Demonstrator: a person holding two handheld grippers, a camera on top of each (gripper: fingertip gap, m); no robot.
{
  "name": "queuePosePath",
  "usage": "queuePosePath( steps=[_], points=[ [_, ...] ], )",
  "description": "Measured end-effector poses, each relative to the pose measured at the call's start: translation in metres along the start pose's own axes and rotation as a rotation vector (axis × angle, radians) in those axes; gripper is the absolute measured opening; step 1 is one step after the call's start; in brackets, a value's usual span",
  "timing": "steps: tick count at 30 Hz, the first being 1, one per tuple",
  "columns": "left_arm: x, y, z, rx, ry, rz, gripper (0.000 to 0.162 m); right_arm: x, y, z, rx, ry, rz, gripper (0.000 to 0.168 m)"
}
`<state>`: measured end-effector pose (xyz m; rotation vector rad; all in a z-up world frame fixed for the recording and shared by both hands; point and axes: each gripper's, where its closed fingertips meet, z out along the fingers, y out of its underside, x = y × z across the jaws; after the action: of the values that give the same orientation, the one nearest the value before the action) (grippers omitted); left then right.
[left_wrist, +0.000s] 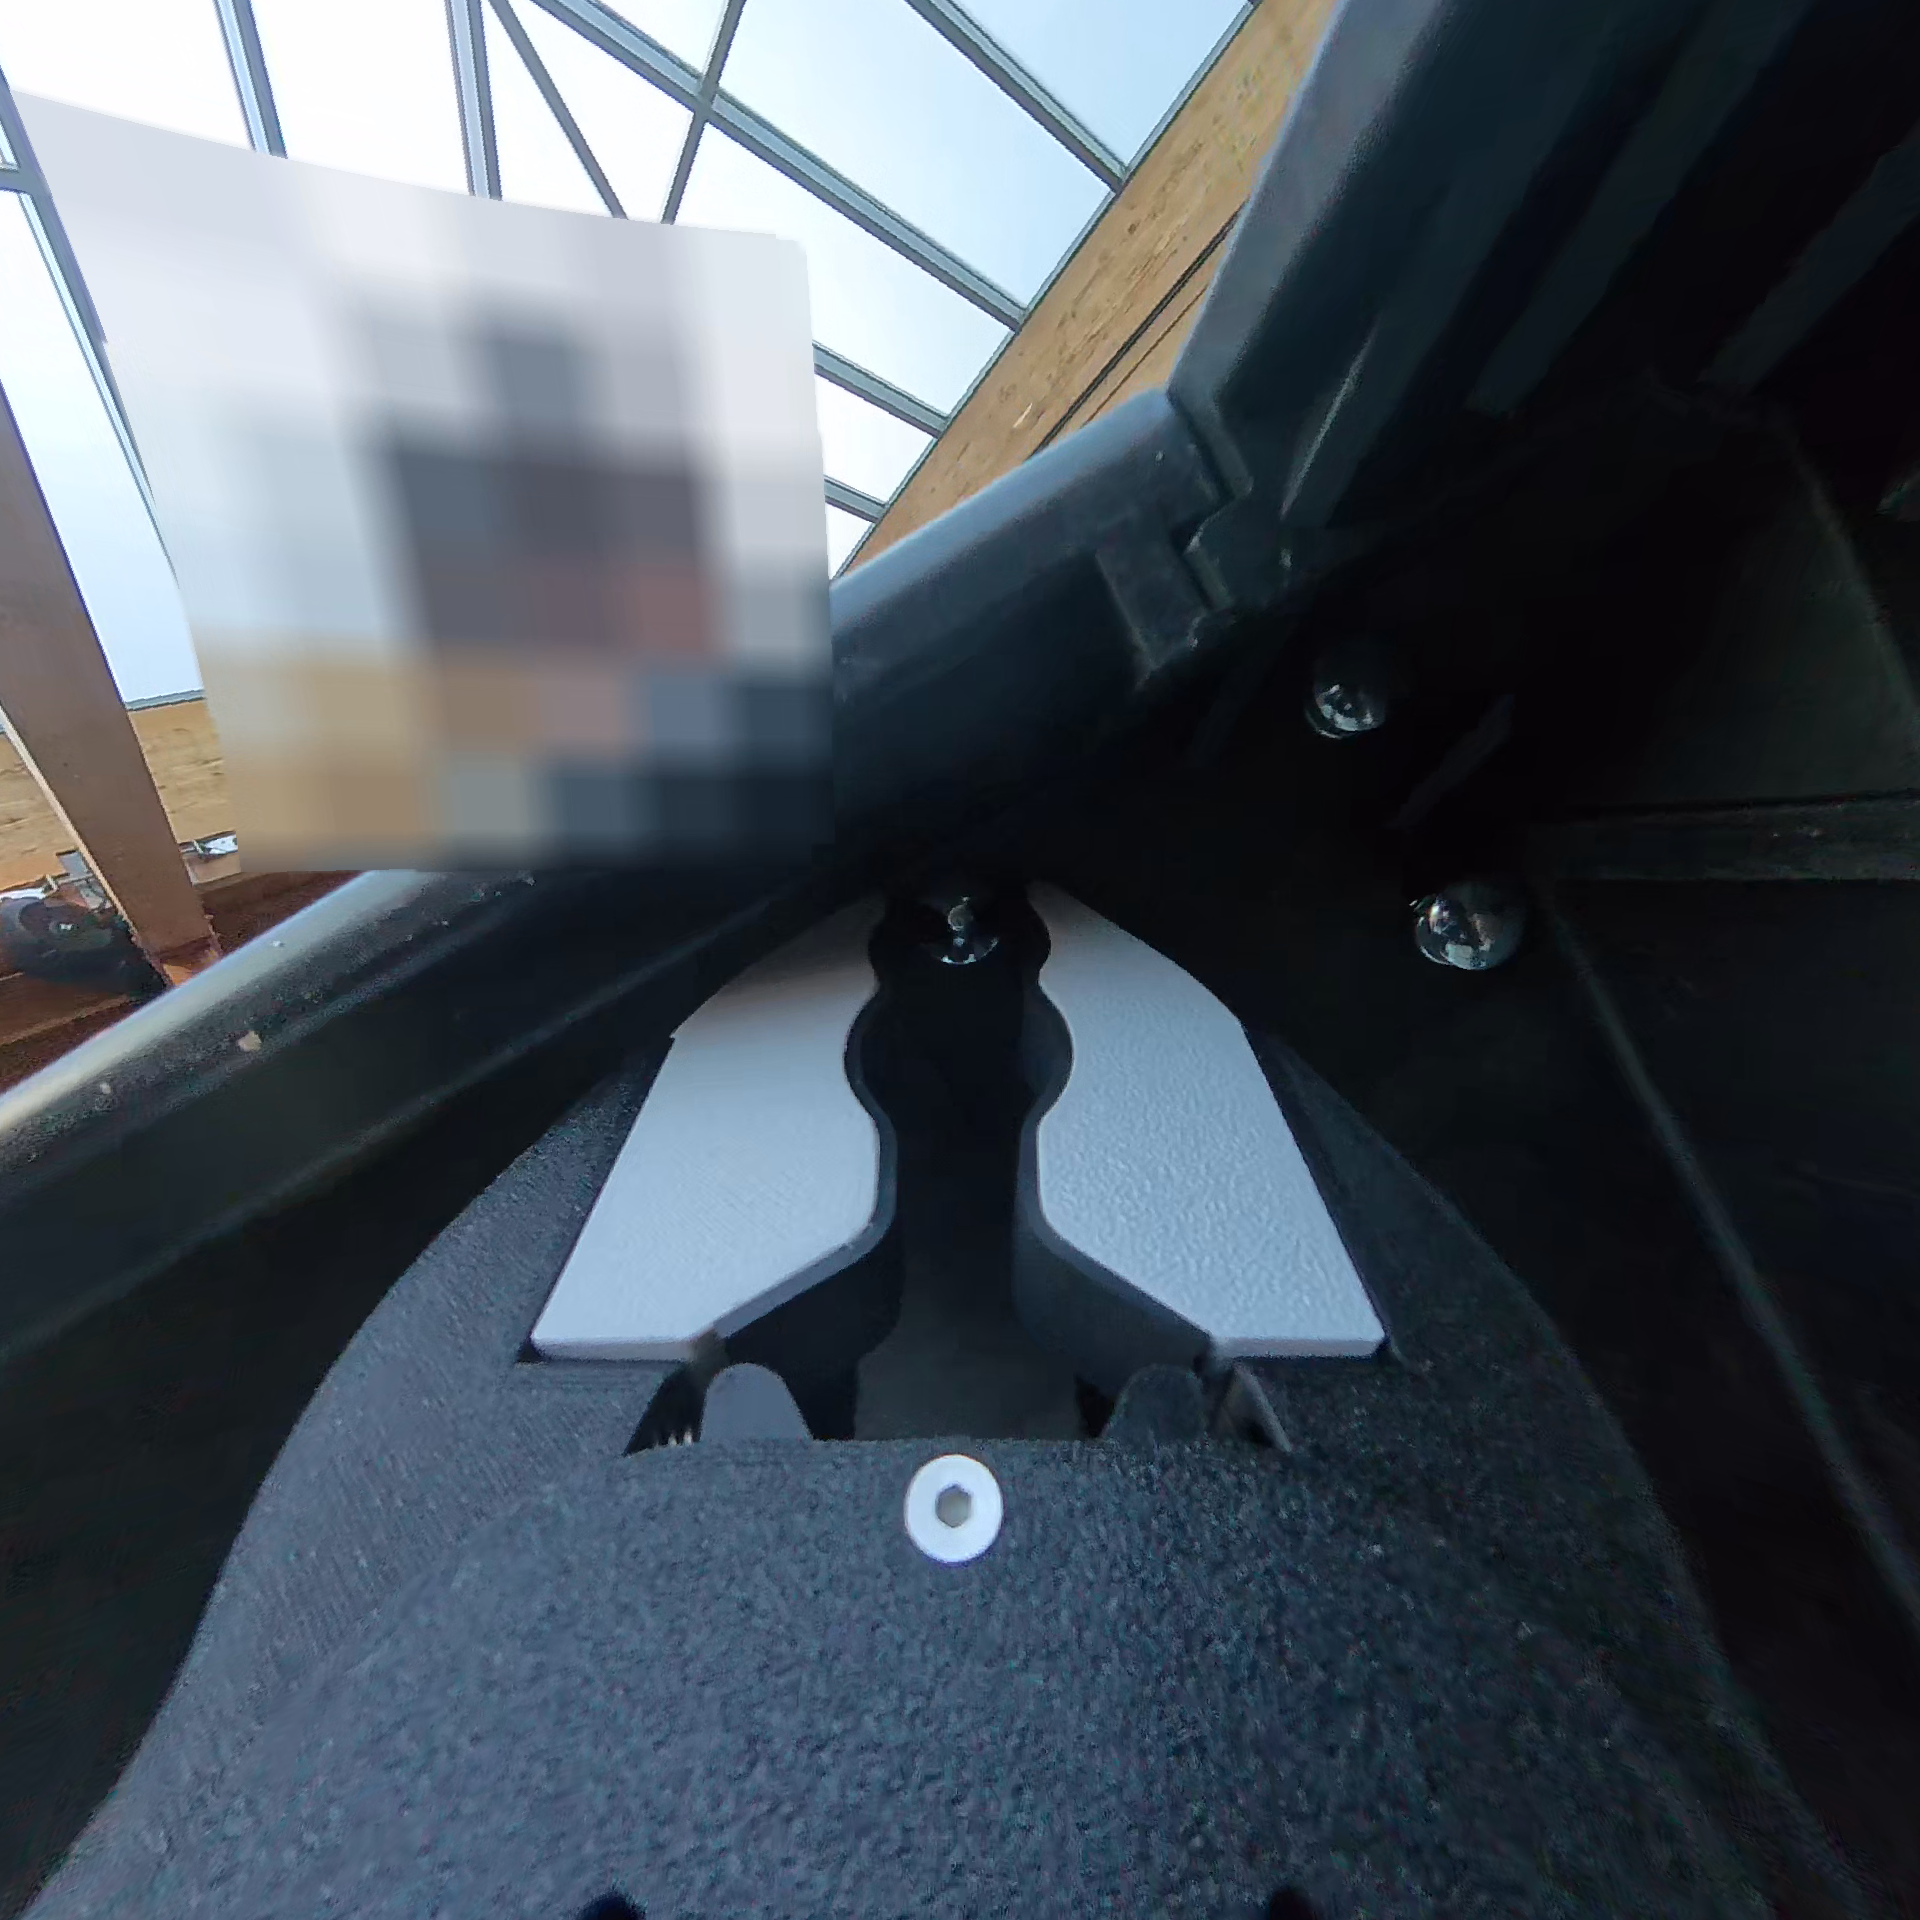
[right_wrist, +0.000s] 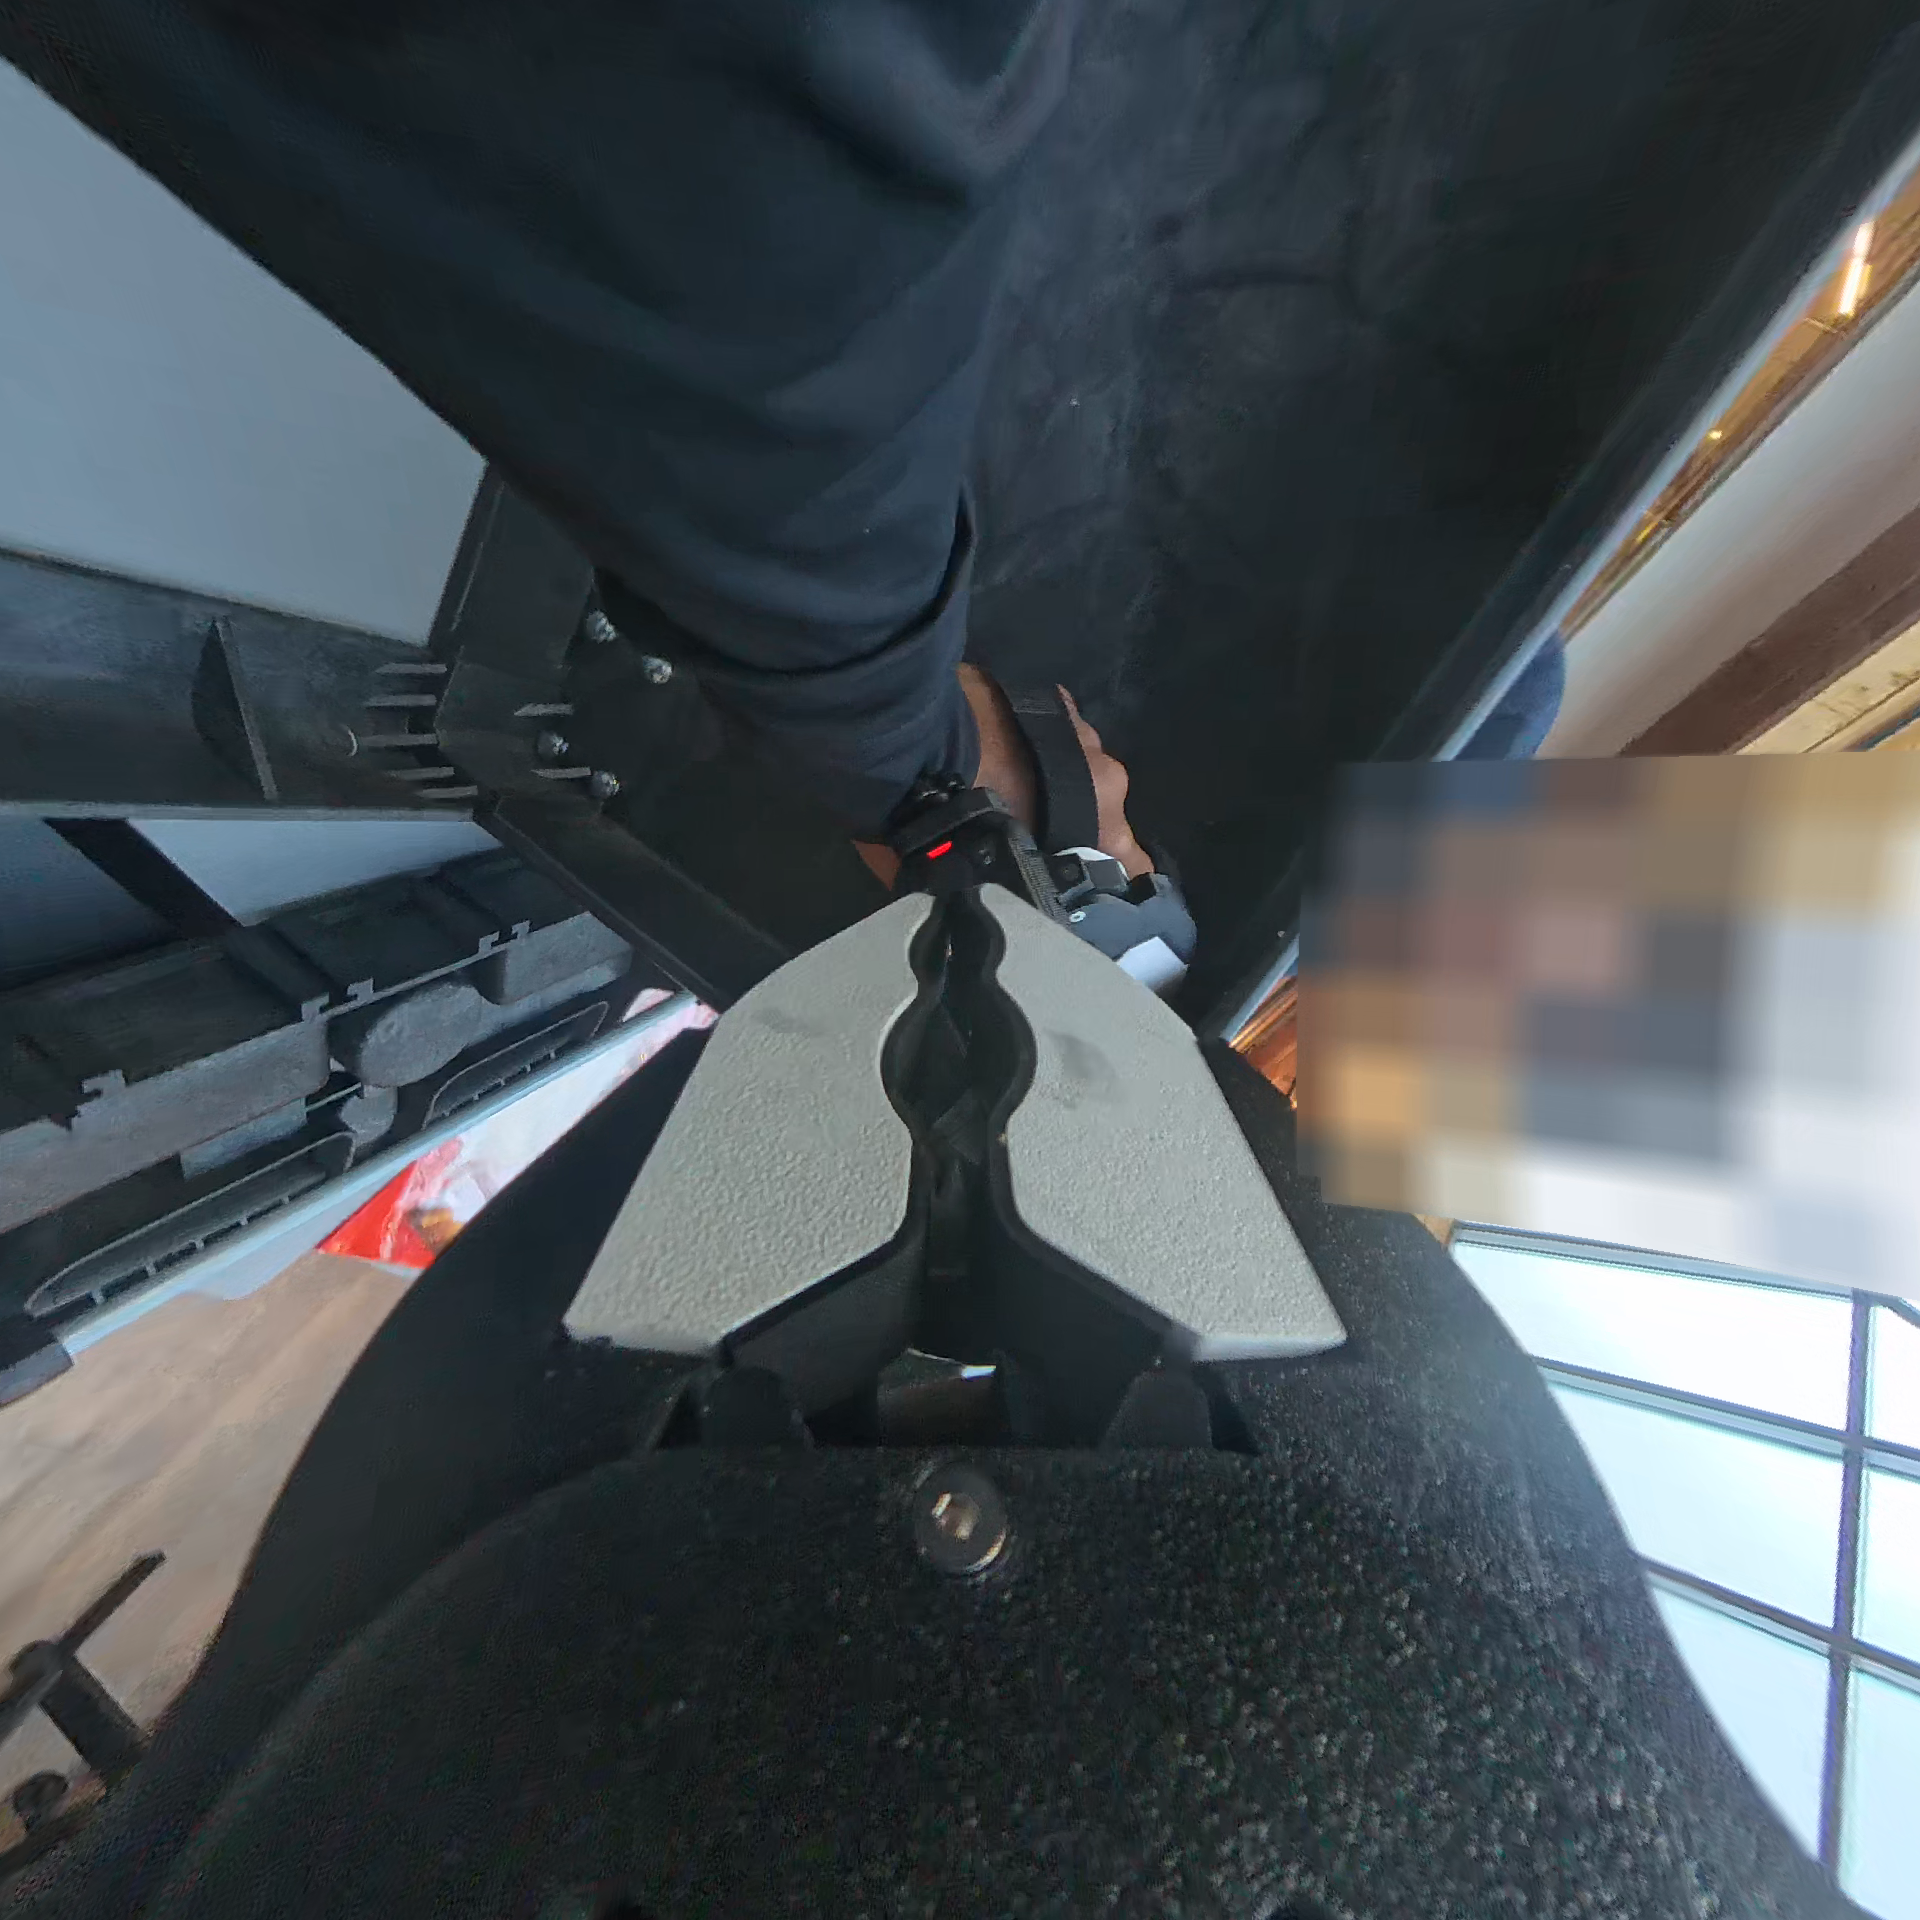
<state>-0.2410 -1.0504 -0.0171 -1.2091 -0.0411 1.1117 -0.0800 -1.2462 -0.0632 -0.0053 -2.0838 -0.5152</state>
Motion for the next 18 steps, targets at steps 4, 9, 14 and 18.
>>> queuePosePath(
  steps=[4, 9, 14, 18],
  points=[
    [0.0, 0.001, 0.001, -0.014, 0.013, 0.026, 0.02, 0.034, 0.002, -0.009, 0.061, 0.121, 0.191, 0.004],
    [0.001, 0.002, 0.002, -0.041, 0.027, 0.046, 0.02, 0.093, 0.062, -0.028, -0.047, 0.398, 0.406, 0.003],
    [0.001, 0.004, 0.005, -0.069, 0.04, 0.067, 0.02, 0.101, 0.161, -0.056, -0.204, 0.558, 0.667, 0.003],
    [0.002, 0.004, 0.004, -0.07, 0.035, 0.07, 0.02, 0.056, 0.217, -0.079, -0.277, 0.568, 0.88, 0.003]
  ],
)
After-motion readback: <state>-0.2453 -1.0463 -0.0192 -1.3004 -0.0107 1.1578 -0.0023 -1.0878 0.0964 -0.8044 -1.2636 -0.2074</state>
